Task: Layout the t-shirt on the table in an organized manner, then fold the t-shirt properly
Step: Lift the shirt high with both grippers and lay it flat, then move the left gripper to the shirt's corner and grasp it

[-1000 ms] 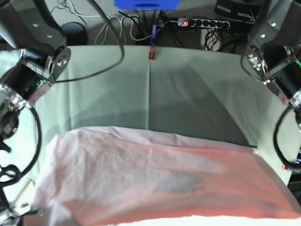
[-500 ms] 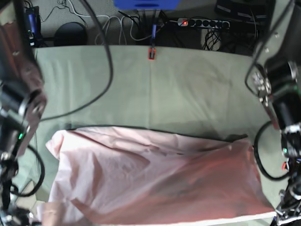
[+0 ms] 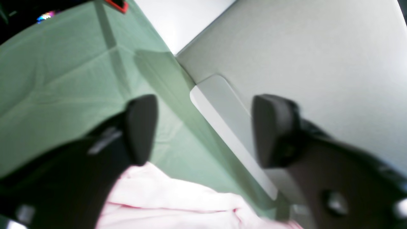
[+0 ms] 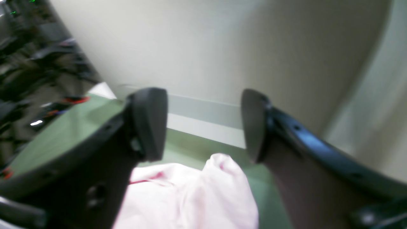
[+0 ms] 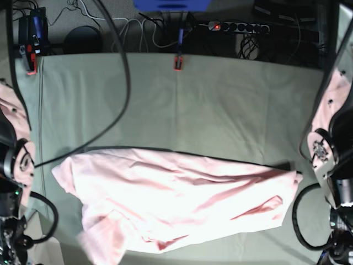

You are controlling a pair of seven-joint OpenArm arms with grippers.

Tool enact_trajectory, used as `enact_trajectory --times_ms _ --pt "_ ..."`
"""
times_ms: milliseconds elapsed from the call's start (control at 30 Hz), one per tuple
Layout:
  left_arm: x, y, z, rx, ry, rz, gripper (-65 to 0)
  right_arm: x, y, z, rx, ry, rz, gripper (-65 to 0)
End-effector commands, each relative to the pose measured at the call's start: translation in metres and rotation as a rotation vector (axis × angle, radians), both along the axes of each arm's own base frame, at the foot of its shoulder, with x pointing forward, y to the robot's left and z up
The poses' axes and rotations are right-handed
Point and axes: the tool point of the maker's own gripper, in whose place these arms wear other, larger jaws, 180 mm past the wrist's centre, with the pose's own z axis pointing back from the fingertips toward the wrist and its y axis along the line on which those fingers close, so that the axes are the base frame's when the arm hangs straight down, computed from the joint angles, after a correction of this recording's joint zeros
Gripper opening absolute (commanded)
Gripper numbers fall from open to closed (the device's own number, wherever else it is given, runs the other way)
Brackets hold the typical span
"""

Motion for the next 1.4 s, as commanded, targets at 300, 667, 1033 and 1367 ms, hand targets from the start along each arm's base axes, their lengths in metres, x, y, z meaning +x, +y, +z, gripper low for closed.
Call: enact_trajectory --times_ms 300,667,1033,1367 --pt "-0.068 0.005 -0.073 0.269 0.077 -0.045 -10.3 -0.053 -0.052 -0.087 -0.08 0.075 -0.142 -22.8" --pt "-0.152 0.01 -0.195 0.328 0.28 -0.042 -10.5 -0.15 -0.045 -0.177 -0.049 0.162 -0.14 -22.8" --pt "-0.144 -0.012 -0.241 0.565 0.34 -0.134 -10.5 -0.228 -0.045 -0.219 -0.05 0.229 -0.181 -22.8" --pt "-0.115 -0.003 -0.231 0.602 0.304 -0.078 -10.3 -0.257 -0.058 -0.258 -0.027 0.333 -0.22 -22.7"
